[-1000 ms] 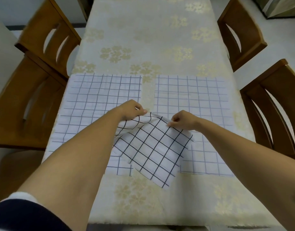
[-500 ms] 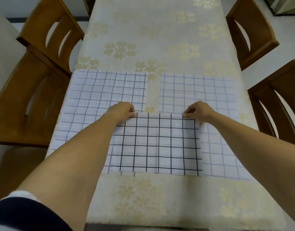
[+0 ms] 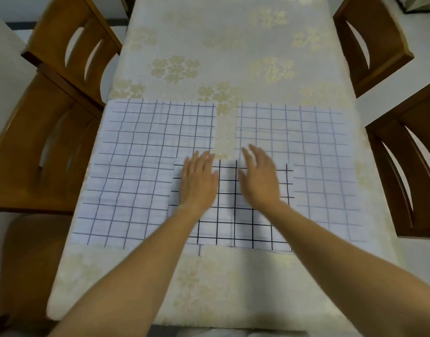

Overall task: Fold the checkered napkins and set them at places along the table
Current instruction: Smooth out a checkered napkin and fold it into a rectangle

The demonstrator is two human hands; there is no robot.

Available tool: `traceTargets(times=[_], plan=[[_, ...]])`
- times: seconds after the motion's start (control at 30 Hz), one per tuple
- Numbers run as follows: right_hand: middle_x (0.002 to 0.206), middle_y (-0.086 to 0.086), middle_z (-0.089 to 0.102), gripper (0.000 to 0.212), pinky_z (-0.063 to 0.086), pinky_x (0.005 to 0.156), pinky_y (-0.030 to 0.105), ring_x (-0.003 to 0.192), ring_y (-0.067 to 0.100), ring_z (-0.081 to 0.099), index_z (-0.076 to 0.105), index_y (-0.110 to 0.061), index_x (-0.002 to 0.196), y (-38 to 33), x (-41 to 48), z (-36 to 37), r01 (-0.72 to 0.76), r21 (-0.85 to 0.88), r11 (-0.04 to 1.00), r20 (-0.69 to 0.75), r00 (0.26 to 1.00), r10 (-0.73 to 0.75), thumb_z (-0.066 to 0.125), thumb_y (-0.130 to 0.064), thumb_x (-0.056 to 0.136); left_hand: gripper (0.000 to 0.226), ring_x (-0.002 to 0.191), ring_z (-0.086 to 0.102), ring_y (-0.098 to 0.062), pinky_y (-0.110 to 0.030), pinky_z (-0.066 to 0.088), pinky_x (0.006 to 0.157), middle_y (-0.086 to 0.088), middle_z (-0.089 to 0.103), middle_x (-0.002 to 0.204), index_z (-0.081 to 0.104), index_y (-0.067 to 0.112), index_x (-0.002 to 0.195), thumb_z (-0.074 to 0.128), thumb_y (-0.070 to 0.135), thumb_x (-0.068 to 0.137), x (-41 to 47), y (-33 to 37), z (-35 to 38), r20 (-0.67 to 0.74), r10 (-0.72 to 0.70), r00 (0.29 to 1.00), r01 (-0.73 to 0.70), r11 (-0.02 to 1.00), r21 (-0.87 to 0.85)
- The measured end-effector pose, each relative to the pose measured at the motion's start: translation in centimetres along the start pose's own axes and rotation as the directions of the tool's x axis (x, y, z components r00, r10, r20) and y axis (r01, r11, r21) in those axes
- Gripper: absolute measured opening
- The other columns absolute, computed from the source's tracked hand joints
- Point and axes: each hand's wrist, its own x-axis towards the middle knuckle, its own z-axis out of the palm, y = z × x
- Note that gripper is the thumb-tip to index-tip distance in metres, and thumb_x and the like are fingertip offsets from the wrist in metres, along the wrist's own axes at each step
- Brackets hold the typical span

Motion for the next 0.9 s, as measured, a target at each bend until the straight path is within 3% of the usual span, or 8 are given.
traceTargets(times=[0.13, 0.23, 0.37, 0.57, 0.73, 0.9], plan=[[0.168, 0.010, 0.011, 0.062, 0.009, 0.126, 0.049, 0.155, 0.031, 0.006, 0.015, -0.011, 0.161, -2.0, -2.0, 4.3, -0.010, 0.012, 1.000, 0.189, 0.982, 0.007, 0.029, -0.040, 0.107, 0.058, 0.156, -0.014, -0.023, -0.044, -0.003, 0.127, 0.001, -0.008, 0.171, -0.002, 0.023, 0.162, 0.015, 0.040, 0.110, -1.3, 0.6, 3.2, 0.193, -0.102, 0.976, 0.083, 0.991, 0.101], [0.169, 0.003, -0.001, 0.070, -0.001, 0.126, 0.046, 0.156, 0.026, -0.006, 0.004, -0.016, 0.162, -0.1, -2.6, 5.2, 0.017, -0.086, 0.996, 0.248, 0.969, 0.005, 0.013, -0.055, 0.104, 0.061, 0.154, -0.021, -0.021, -0.044, -0.007, 0.127, 0.007, -0.019, 0.168, -0.012, 0.031, 0.161, 0.010, 0.052, 0.107, -1.9, -0.8, 3.9, 0.195, -0.097, 0.976, 0.070, 0.988, 0.141], [0.168, -0.003, -0.016, 0.072, -0.011, 0.125, 0.043, 0.153, 0.021, -0.020, -0.009, -0.021, 0.161, 4.2, -2.3, 3.7, -0.020, -0.163, 0.986, 0.278, 0.958, 0.065, 0.009, -0.060, 0.104, 0.066, 0.154, -0.022, -0.021, -0.046, -0.007, 0.126, 0.008, -0.022, 0.166, -0.017, 0.034, 0.159, 0.005, 0.061, 0.103, -2.4, -2.7, 3.3, 0.183, -0.123, 0.975, 0.091, 0.981, 0.172], [0.168, 0.004, -0.015, 0.074, -0.005, 0.126, 0.048, 0.154, 0.027, -0.017, -0.009, -0.015, 0.160, 7.7, -2.4, 1.1, -0.170, -0.172, 0.970, 0.256, 0.943, 0.211, 0.011, -0.058, 0.104, 0.072, 0.152, -0.028, -0.025, -0.046, -0.008, 0.126, -0.001, -0.029, 0.165, -0.023, 0.023, 0.158, 0.003, 0.062, 0.102, -3.7, -4.1, 1.9, 0.154, -0.200, 0.968, 0.168, 0.965, 0.202], [0.169, 0.004, -0.007, 0.063, -0.003, 0.126, 0.044, 0.156, 0.025, -0.009, 0.001, -0.013, 0.161, 0.9, -4.8, 1.5, 0.084, -0.091, 0.992, 0.136, 0.988, -0.071, 0.021, -0.040, 0.108, 0.064, 0.155, -0.018, -0.019, -0.043, -0.003, 0.128, 0.002, -0.017, 0.168, -0.010, 0.020, 0.161, 0.013, 0.045, 0.107, -5.6, 0.2, 2.6, 0.091, 0.007, 0.996, -0.017, 0.995, 0.102], [0.169, 0.003, -0.009, 0.066, -0.003, 0.125, 0.047, 0.155, 0.024, -0.015, -0.002, -0.021, 0.162, 0.9, -8.6, 4.3, 0.040, -0.140, 0.989, 0.276, 0.961, 0.000, 0.010, -0.053, 0.105, 0.062, 0.156, -0.016, -0.021, -0.047, 0.000, 0.127, 0.004, -0.017, 0.168, -0.013, 0.028, 0.159, 0.003, 0.052, 0.104, -7.1, -0.9, 4.8, 0.153, -0.086, 0.985, 0.059, 0.983, 0.173]])
